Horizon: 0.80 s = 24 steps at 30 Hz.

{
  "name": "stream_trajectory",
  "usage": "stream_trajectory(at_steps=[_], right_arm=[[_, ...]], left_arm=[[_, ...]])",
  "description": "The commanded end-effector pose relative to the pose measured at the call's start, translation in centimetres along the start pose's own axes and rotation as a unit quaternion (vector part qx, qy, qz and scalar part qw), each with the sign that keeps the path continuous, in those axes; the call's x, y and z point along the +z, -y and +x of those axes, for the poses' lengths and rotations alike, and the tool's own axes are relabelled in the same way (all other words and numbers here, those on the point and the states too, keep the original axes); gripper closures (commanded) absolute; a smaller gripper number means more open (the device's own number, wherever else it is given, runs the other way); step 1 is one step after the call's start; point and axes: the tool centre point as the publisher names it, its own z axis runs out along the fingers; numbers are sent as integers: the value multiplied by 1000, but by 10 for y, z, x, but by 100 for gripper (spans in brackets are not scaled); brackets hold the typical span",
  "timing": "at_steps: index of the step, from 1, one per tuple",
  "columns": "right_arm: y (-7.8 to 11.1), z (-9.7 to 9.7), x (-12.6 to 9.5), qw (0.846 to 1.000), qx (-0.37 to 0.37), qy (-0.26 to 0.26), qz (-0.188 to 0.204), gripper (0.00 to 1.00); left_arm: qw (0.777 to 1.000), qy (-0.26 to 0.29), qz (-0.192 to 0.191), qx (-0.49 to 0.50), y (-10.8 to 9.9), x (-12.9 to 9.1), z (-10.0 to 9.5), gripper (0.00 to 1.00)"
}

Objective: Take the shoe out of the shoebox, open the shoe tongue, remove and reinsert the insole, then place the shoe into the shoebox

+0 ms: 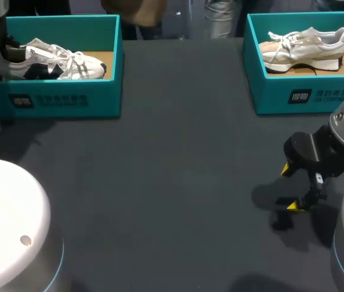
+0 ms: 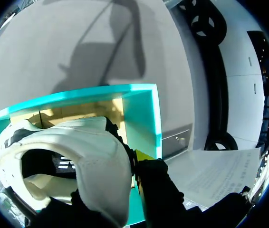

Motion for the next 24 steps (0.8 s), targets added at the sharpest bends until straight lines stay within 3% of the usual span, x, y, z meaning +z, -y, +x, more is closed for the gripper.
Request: stream_trajectory(at_steps=[1, 24], right_arm=[[0, 2, 0, 1000, 0, 2, 1, 0], [0, 2, 0, 1000, 0, 2, 1, 0]], left_arm=[[1000, -2, 2, 0, -3, 7, -4, 100], [1000, 8, 21, 4, 0, 32, -22, 100]])
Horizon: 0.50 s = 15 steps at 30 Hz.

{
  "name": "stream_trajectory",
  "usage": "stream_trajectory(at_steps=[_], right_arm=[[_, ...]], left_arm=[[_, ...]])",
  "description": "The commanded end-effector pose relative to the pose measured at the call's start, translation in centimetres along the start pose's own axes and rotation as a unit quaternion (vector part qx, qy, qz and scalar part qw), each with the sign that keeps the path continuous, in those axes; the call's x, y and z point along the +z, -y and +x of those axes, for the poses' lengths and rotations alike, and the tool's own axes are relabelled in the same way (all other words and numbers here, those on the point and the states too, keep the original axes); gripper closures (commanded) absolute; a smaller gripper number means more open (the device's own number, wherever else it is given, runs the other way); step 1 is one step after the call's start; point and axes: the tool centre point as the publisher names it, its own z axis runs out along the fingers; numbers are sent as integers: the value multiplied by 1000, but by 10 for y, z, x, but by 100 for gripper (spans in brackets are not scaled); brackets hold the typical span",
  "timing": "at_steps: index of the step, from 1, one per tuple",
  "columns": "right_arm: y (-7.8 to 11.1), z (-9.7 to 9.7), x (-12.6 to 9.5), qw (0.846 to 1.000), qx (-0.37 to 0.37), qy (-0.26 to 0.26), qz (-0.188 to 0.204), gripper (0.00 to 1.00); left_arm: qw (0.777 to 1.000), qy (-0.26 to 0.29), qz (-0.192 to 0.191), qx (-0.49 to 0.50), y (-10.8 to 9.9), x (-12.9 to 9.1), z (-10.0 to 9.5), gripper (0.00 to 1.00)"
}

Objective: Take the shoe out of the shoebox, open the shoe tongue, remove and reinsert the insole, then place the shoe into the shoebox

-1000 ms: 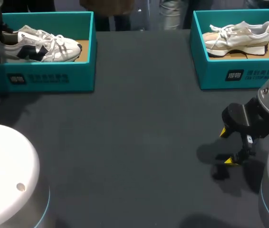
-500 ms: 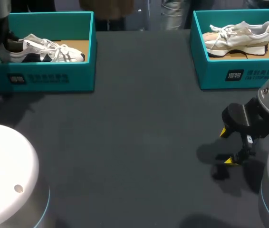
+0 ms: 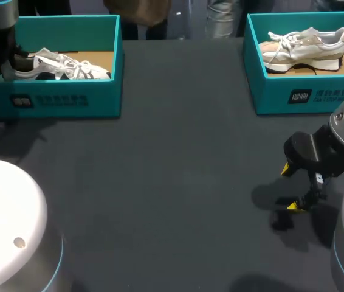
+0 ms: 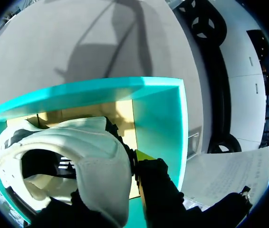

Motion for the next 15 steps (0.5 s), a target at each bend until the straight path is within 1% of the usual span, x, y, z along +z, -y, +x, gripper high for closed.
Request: stream_trajectory(at_steps=[1, 15], right_arm=[[0, 2, 0, 1000, 0, 2, 1, 0], [0, 2, 0, 1000, 0, 2, 1, 0]], left_arm=[[1000, 0, 0, 0, -3, 5, -2, 100], [1000, 10, 8, -9, -4, 19, -9, 100]])
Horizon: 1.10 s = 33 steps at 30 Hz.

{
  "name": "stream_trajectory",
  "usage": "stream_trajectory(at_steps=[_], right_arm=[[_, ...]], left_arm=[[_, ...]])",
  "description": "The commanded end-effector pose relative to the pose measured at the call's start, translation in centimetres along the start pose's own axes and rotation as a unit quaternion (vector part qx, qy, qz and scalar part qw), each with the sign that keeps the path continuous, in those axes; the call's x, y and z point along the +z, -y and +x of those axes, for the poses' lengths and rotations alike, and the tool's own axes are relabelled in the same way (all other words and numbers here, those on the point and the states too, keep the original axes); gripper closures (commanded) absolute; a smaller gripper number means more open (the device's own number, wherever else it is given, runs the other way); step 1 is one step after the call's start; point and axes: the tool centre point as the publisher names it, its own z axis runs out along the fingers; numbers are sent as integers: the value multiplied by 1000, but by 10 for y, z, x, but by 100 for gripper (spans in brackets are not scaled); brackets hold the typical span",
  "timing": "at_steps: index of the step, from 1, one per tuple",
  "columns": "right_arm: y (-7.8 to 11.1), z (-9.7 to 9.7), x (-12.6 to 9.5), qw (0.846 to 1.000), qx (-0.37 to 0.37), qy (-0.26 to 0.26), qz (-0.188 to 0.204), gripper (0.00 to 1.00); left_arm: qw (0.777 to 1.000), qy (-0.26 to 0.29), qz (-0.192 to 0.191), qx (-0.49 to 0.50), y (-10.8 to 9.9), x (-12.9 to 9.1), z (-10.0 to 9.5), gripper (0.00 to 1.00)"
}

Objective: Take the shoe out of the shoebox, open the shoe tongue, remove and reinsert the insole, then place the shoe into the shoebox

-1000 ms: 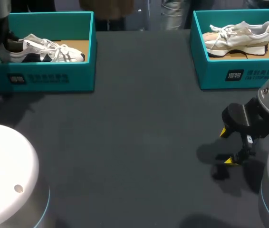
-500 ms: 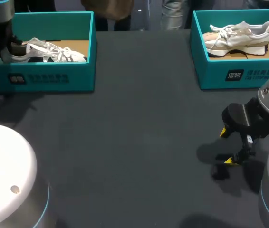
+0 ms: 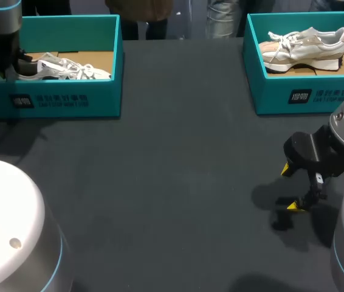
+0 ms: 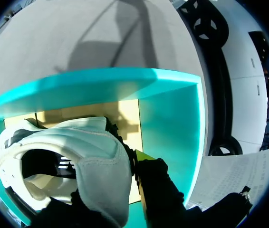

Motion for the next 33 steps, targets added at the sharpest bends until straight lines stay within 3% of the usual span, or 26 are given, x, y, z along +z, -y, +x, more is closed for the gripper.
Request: stream_trajectory(at_steps=[1, 4, 8, 14, 19, 26, 28, 30, 33], right_arm=[[0, 2, 0, 1000, 0, 2, 1, 0], [0, 2, 0, 1000, 0, 2, 1, 0], [0, 2, 0, 1000, 0, 2, 1, 0], [0, 2, 0, 1000, 0, 2, 1, 0], [0, 2, 0, 1000, 0, 2, 1, 0], [0, 2, 0, 1000, 0, 2, 1, 0], [0, 2, 0, 1000, 0, 2, 1, 0], [0, 2, 0, 1000, 0, 2, 1, 0], [0, 2, 0, 1000, 0, 2, 1, 0]], left_arm=[[1000, 9, 4, -2, -4, 3, 0, 100], [1000, 15, 5, -5, -4, 4, 0, 100], [1000, 20, 6, -6, -5, 7, 0, 79], [1000, 22, 8, -9, -5, 8, 1, 62], [999, 30, 6, -9, -2, 3, 2, 55], [999, 37, 6, -10, 0, -1, 0, 53], [999, 38, 6, -10, 0, -1, 0, 48], [999, 39, 7, -10, 0, -1, 0, 37], [999, 45, 9, -16, 0, -3, 0, 35]])
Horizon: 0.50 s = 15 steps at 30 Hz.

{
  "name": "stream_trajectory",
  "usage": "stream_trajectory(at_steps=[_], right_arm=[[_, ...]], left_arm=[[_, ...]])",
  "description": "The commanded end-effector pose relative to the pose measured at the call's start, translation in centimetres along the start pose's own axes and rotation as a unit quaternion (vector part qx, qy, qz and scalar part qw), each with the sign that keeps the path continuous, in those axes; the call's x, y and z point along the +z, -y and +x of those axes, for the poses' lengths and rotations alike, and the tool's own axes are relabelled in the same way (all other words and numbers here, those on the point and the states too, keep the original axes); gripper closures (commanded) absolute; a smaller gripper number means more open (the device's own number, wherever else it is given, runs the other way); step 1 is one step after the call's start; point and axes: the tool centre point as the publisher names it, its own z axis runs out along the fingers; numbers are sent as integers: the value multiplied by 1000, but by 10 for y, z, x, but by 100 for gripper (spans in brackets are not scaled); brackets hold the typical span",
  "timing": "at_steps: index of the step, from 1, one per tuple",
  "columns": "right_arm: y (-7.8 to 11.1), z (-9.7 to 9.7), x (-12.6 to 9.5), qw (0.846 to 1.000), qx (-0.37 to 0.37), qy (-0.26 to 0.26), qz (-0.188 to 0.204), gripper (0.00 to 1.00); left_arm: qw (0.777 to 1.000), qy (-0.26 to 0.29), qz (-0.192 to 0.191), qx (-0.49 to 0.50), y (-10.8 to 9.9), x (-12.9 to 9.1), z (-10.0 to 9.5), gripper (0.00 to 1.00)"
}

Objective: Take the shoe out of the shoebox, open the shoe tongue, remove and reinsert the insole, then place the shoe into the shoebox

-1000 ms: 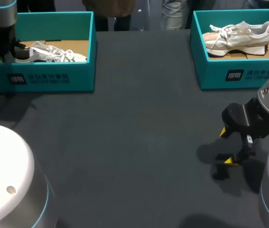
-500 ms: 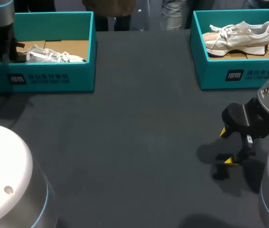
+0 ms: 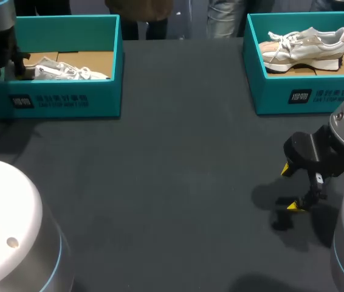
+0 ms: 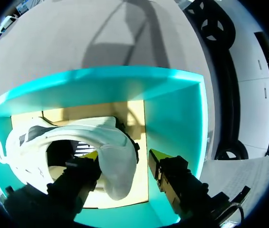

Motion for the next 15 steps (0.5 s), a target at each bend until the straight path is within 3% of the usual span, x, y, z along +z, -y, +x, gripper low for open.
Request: stream_trajectory(at_steps=[1, 4, 8, 15], right_arm=[[0, 2, 0, 1000, 0, 2, 1, 0], [0, 2, 0, 1000, 0, 2, 1, 0], [0, 2, 0, 1000, 0, 2, 1, 0], [0, 2, 0, 1000, 0, 2, 1, 0]], left_arm=[[1000, 6, 2, -5, 0, -4, 1, 31], [1000, 11, 3, -10, 1, -6, 1, 8], [999, 26, 6, -23, 2, -14, -1, 0], [997, 52, -10, -47, 5, -48, -5, 0]])
